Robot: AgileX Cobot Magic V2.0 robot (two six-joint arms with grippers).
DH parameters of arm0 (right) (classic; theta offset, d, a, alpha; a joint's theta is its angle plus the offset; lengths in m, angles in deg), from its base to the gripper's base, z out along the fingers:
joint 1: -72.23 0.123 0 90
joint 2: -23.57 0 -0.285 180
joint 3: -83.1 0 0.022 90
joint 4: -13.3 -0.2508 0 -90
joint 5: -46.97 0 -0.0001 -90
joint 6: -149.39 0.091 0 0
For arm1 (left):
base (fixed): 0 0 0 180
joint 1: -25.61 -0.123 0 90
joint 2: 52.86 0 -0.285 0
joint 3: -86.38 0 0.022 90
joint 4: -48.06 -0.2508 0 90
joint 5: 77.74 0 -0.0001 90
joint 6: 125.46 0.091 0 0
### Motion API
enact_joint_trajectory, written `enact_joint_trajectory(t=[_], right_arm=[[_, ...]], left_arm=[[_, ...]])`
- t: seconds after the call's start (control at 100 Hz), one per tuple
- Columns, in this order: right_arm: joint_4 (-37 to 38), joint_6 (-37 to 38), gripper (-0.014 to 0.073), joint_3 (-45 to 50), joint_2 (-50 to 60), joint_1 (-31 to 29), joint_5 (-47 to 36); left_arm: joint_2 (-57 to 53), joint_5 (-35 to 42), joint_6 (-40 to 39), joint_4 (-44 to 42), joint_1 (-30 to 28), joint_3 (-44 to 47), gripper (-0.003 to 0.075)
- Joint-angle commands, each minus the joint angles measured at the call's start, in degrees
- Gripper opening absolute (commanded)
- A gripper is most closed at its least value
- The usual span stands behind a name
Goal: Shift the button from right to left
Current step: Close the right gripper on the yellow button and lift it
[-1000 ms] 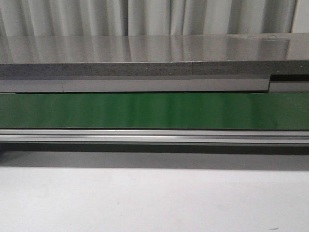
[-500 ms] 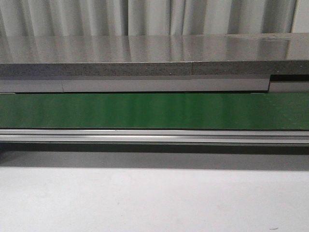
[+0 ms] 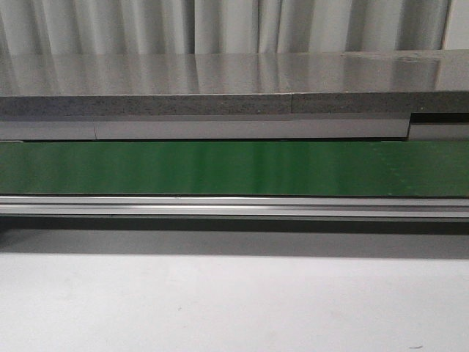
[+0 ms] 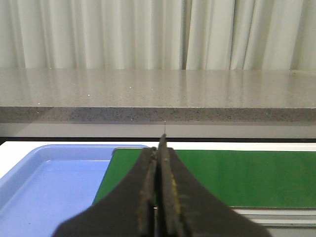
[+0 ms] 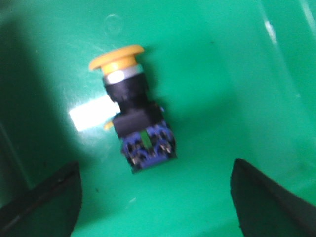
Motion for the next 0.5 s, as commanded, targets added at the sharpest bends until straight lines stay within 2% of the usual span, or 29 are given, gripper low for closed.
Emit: enact_joint_trajectory(t=[0.0,0.23,0.28,0.33,0.49], right_arm=[[-2.5,-0.7,0.0610,-3.7,-1.3,-0.2,-0.8],[-3.2,-0.6,0.0609,-7.6,-8.5,-0.2,-0.7],[-3.8,-0.6,0.0586,-8.2,-9.5,-0.2,-0.9],[-5.0,-0.6,0.0531,-8.2,-9.9,-0.2,-2.0],[-7.0,-0.1,0.0262,-8.2,-10.3,-0.2,-3.1]], left_arm=[[-1.5,4.6,0.0,0.0,-0.1,2.6,-0.0020],[-1.5,4.6,0.0,0.0,-0.1,2.6,-0.0020],[-1.5,4.6,0.0,0.0,-0.1,2.6,-0.0020],[-1.5,4.6,0.0,0.0,-0.1,2.6,-0.0020],[-1.5,4.6,0.0,0.0,-0.1,2.6,-0.0020]])
